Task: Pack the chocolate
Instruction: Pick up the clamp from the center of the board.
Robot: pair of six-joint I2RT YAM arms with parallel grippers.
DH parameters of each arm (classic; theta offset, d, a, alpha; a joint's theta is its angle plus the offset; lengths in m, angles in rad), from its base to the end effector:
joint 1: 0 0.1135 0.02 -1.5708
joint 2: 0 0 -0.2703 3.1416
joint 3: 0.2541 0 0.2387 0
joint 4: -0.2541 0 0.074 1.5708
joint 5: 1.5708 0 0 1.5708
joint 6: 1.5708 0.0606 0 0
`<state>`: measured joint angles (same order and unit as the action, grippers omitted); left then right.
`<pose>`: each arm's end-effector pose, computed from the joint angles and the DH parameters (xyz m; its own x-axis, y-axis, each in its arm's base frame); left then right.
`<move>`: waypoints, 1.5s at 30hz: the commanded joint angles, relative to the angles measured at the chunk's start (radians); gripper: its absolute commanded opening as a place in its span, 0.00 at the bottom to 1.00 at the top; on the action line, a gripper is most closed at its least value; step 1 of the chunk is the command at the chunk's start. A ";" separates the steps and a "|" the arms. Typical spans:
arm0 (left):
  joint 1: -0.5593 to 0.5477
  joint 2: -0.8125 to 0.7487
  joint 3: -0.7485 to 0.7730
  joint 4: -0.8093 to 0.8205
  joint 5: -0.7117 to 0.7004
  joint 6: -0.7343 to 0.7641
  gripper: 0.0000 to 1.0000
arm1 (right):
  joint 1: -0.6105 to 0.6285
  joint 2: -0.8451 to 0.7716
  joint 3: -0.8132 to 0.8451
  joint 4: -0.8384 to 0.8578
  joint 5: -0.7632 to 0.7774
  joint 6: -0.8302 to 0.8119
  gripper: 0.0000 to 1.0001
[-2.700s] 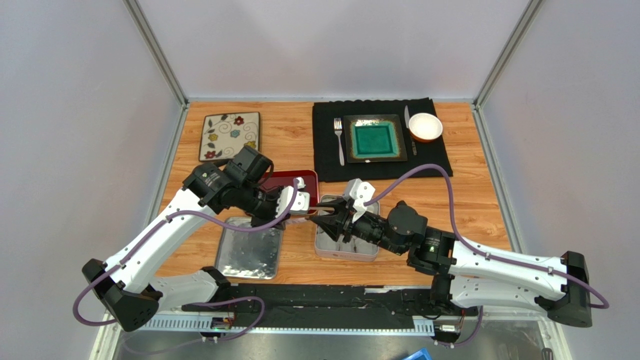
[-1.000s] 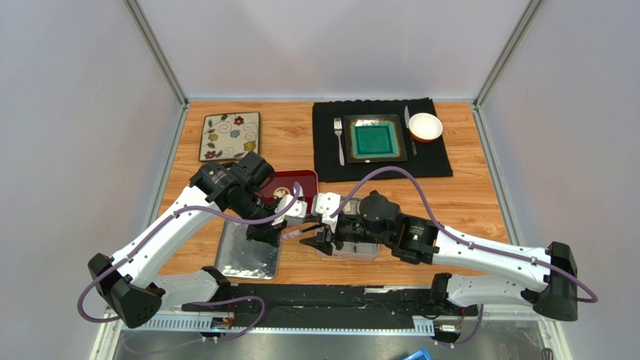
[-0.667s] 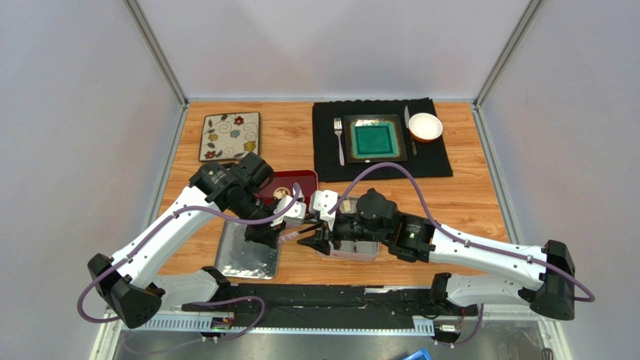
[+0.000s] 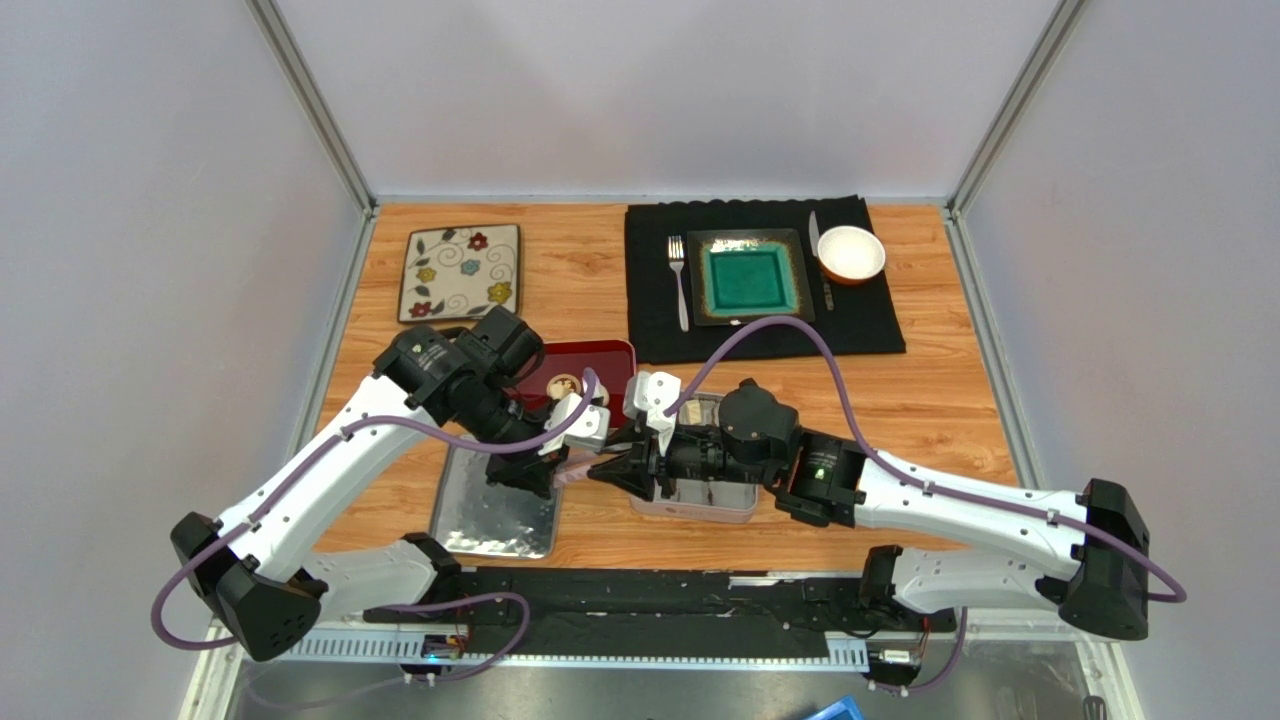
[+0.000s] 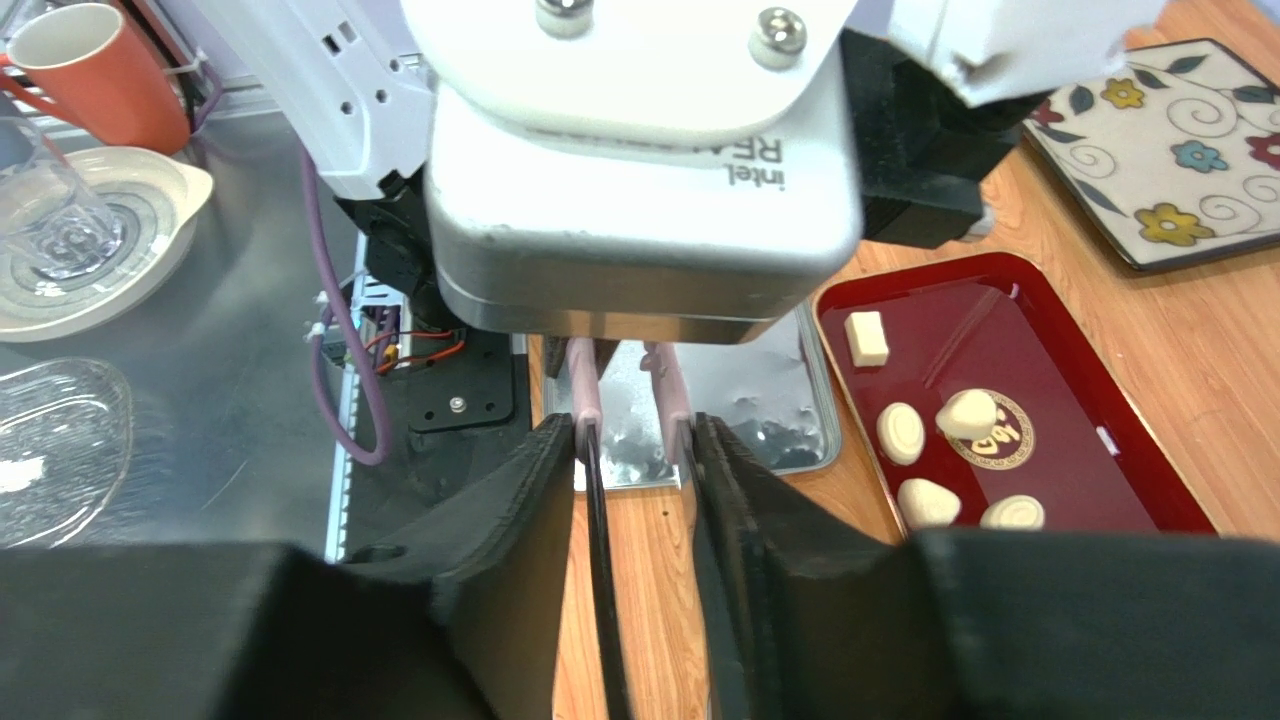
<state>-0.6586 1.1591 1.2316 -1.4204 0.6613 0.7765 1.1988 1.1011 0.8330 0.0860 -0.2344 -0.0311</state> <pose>0.1076 -0.1303 0.3190 -0.1365 0.8049 -0.5774 0.9617 -0.0323 -0.2724 0.0840 0.2539 0.3271 -0.0350 -0.1730 -0.9843 -0.9907 0.1354 0.0115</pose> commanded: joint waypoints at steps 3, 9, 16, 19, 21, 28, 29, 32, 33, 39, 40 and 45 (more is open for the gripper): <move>0.005 -0.030 0.020 0.044 0.015 0.007 0.00 | 0.010 0.017 0.043 -0.008 -0.086 0.023 0.25; 0.004 -0.048 0.009 0.070 -0.022 0.009 0.00 | 0.005 0.013 0.054 -0.038 -0.083 0.025 0.18; 0.005 -0.065 -0.023 0.113 -0.084 0.001 0.00 | -0.002 -0.007 0.058 -0.063 -0.063 0.053 0.11; 0.005 -0.073 -0.043 0.143 -0.123 -0.003 0.00 | -0.011 -0.010 0.069 -0.080 -0.069 0.066 0.03; 0.005 -0.082 -0.060 0.175 -0.161 -0.020 0.00 | -0.022 -0.006 0.074 -0.081 -0.066 0.088 0.00; 0.029 -0.104 -0.092 0.293 -0.324 -0.120 0.29 | -0.105 0.005 0.100 -0.167 0.037 0.138 0.00; 0.046 -0.102 -0.090 0.304 -0.324 -0.128 0.36 | -0.131 -0.004 0.094 -0.169 0.038 0.140 0.00; 0.115 -0.093 -0.083 0.389 -0.354 -0.166 0.42 | -0.157 -0.058 0.094 -0.189 0.050 0.128 0.00; 0.157 -0.088 -0.078 0.405 -0.358 -0.189 0.43 | -0.159 -0.070 0.095 -0.198 0.058 0.122 0.00; 0.299 -0.070 -0.058 0.498 -0.330 -0.256 0.45 | -0.162 -0.122 0.089 -0.259 0.090 0.103 0.00; 0.318 -0.067 -0.066 0.509 -0.327 -0.267 0.46 | -0.162 -0.119 0.087 -0.255 0.095 0.103 0.00; 0.528 0.033 -0.058 0.540 -0.215 -0.417 0.47 | -0.162 -0.038 0.106 -0.213 0.141 0.109 0.00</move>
<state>-0.2752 1.1191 1.1465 -0.9436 0.3599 0.5129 1.0355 1.0065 0.8909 -0.1677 -0.1490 0.0784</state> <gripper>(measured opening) 0.470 0.246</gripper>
